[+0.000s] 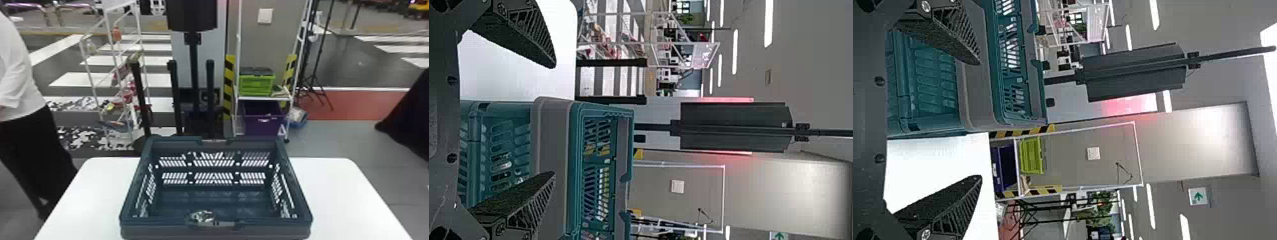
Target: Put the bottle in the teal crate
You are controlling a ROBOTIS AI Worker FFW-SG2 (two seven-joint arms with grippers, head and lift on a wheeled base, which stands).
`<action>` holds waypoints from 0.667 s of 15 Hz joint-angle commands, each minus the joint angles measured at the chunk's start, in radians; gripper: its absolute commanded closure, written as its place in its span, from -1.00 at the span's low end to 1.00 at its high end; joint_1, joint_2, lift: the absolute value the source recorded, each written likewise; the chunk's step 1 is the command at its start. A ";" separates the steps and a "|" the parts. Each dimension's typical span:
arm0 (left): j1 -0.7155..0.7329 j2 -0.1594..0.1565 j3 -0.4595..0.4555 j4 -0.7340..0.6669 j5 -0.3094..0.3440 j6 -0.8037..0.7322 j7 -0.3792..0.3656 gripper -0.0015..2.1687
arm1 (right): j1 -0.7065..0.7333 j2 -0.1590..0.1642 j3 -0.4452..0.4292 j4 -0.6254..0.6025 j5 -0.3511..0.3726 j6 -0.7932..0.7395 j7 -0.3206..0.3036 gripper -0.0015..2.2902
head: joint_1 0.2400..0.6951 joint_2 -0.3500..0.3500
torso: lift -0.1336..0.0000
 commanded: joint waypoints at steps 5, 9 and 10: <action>-0.003 -0.001 0.001 0.004 0.000 0.000 0.000 -0.89 | 0.003 0.000 0.000 0.000 -0.002 0.000 0.000 -0.93 | 0.14 0.00 | 1.00; -0.003 -0.001 0.001 0.005 0.000 -0.003 0.000 -0.89 | 0.003 0.000 0.000 0.000 -0.002 0.000 0.000 -0.93 | 0.14 0.00 | 1.00; -0.003 -0.001 0.001 0.007 0.000 -0.003 0.000 -0.89 | 0.003 0.000 0.000 0.000 -0.002 0.000 0.000 -0.93 | 0.14 0.00 | 1.00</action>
